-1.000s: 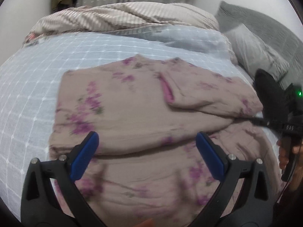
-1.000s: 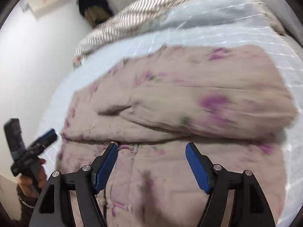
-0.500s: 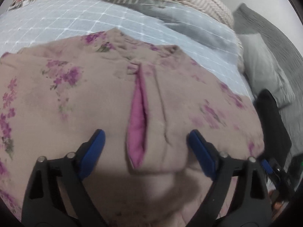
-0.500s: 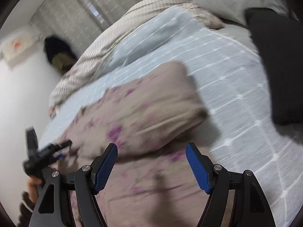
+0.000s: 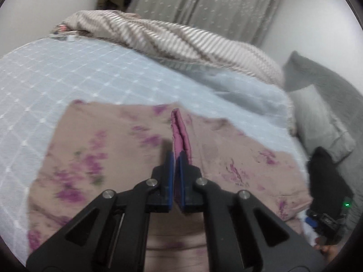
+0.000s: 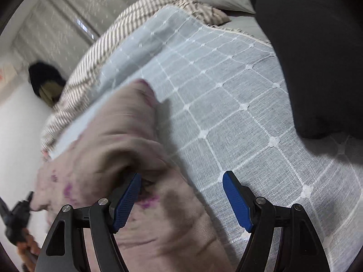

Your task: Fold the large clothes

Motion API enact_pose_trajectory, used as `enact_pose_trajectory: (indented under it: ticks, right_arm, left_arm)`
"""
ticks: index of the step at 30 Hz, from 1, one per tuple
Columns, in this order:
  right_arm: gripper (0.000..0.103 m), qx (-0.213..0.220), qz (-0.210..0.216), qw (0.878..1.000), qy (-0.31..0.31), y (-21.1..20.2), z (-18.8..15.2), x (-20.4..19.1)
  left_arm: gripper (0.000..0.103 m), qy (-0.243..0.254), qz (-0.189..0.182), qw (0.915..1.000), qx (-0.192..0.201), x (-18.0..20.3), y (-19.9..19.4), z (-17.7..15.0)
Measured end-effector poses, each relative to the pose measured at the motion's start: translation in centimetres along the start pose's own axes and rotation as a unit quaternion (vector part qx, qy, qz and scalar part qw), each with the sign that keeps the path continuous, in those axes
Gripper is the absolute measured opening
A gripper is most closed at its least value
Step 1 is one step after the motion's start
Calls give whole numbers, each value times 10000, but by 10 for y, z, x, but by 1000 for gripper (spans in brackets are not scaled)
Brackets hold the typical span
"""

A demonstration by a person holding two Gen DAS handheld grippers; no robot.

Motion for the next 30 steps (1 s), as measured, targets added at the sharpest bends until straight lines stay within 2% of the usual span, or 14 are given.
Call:
enact_pose_trajectory:
  ticks: [2, 5, 9, 11, 12, 13, 16, 18, 20, 22, 26, 27, 28, 30]
  right_arm:
    - [76, -100, -151, 9995, -246, 8, -4, -8]
    - [76, -156, -309, 9966, -748, 18, -7, -26]
    - [76, 8, -502, 9891, -1386, 33, -3, -48]
    - [76, 58, -795, 9844, -1571, 41, -4, -53]
    - [76, 9, -863, 9837, -1579, 47, -5, -54]
    - [76, -35, -858, 9841, -1554, 49, -7, -54]
    - [76, -68, -870, 9842, -1541, 53, -8, -55]
    - [76, -17, -842, 9853, -1483, 51, -7, -52]
    - [76, 35, -842, 9864, -1413, 50, -5, -51]
    - [75, 70, -843, 9871, -1357, 49, -4, -49]
    - [75, 311, -982, 9857, -1336, 40, 2, -49]
    - [75, 364, -1018, 9859, -1276, 37, 4, -46]
    - [75, 357, -1024, 9868, -1204, 37, 5, -42]
    - [75, 139, -942, 9905, -996, 46, 4, -32]
  left_arm:
    - [2, -233, 222, 9993, -179, -23, 7, -5]
    - [2, -306, 575, 9979, -13, -42, 1, -5]
    - [8, -589, -2, 9970, -497, -51, 6, 0]
    - [39, -614, -183, 9958, -651, -48, 12, 2]
    - [64, -631, -273, 9952, -697, -47, 15, 2]
    - [72, -650, -376, 9946, -718, -46, 15, 1]
    - [72, -615, -472, 9929, -905, -34, 30, -2]
    - [72, -584, -435, 9894, -1253, -27, 44, -8]
    - [44, -515, -461, 9871, -1441, -16, 53, -13]
    - [20, -225, -340, 9907, -1302, -3, 46, -15]
    - [18, -22, -355, 9986, -395, 7, 6, -6]
    - [17, 30, -101, 9997, -216, 6, 0, -6]
    - [17, 125, 145, 9996, -185, 5, 4, -5]
    - [18, 295, 567, 9964, -549, -1, 25, -13]
Point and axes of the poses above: each gripper's, at about its wrist camera, not at the fingertips, and y roughly the way its jaws point, x to its right, z to its top, the point moved 1 cm from there along y, roughly the way its jaws point, and after that the axes turned 4 degrees about -y, right-handed, at the moved point
